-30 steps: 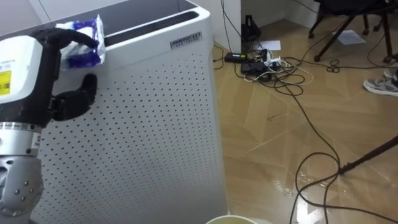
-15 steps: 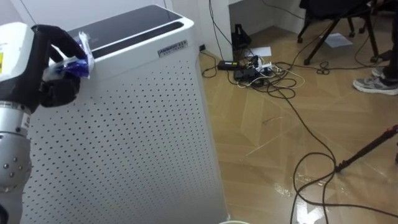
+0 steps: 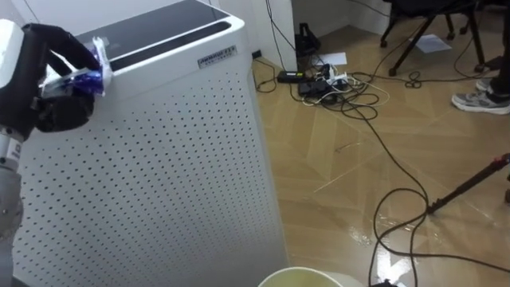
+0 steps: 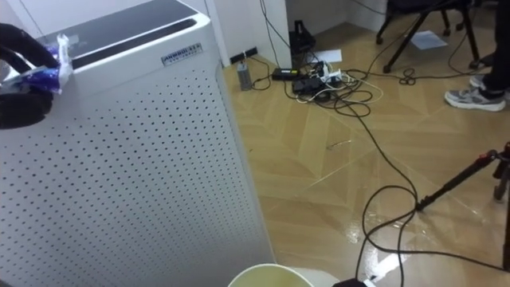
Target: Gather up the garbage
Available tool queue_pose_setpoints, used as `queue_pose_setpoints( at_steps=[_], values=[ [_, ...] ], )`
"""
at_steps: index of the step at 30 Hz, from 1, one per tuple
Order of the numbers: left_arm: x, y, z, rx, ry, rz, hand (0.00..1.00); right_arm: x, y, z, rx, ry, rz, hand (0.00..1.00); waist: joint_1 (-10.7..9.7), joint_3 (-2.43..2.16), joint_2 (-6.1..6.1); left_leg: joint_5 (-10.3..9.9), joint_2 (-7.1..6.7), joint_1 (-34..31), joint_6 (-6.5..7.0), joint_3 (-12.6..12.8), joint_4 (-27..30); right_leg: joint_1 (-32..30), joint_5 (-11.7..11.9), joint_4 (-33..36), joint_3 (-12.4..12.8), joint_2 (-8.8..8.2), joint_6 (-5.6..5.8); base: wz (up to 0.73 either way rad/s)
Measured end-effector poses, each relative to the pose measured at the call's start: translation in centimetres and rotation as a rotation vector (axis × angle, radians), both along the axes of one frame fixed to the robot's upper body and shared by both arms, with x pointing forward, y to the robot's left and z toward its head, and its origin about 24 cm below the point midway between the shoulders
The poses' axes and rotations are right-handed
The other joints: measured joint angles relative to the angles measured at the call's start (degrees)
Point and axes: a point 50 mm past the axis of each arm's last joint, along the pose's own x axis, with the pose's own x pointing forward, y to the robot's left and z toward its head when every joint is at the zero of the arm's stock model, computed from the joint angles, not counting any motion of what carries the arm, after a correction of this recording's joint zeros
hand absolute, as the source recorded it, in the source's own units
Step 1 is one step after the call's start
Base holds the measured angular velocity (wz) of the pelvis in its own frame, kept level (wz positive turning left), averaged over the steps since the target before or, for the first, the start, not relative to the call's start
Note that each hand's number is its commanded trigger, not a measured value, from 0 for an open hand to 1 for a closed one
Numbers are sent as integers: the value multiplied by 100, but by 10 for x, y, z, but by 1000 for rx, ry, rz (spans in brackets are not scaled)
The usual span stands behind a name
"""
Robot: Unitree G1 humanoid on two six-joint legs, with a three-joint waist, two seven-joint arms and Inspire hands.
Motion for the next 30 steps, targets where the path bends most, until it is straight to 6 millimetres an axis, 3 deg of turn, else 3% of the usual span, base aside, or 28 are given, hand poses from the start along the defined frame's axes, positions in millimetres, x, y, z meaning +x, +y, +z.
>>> queue_pose_setpoints(
  at_steps=[8, 10, 14, 16, 21, 30],
  values=[
    [-21, -26, -4, -259, -36, -321, 100, 1, 9, 0, 48, -15, 15, 100, -16, -18, -18, 3, -13, -44, -1, -143, 7, 36, 2, -73, -277, -21, 2, 11],
    [-21, -37, -13, -352, 23, -448, 100, 2, 10, 1, 53, -26, 24, 100, -15, -16, -23, 3, -10, -4, -1, -146, 1, 68, 2, -70, -295, -27, 2, 4],
    [-25, -74, -50, -441, 308, -721, 100, 7, 17, 4, 75, -56, 38, 100, -26, -2, -101, 11, 9, -155, -13, -81, 41, -61, 11, -47, -254, -10, -14, -9],
    [-27, -86, -54, -477, 368, -832, 100, 7, 21, 3, 78, -66, 57, 100, -37, -19, -153, 22, 19, -236, -15, -51, 44, -150, 28, -50, -236, -7, -35, -10],
    [-34, -94, -47, -506, 379, -987, 100, 6, 22, 3, 68, -58, 75, 100, -2, -25, -167, 22, 22, -206, -15, -27, 34, -133, 28, -57, -216, -8, -35, -3],
    [-39, -102, -50, -547, 414, -1101, 100, 2, 25, -1, 51, -56, 100, 100, 123, -24, -168, 22, 25, -96, -15, -10, 23, -33, 29, -68, -151, 2, -36, 0]
  ],
)
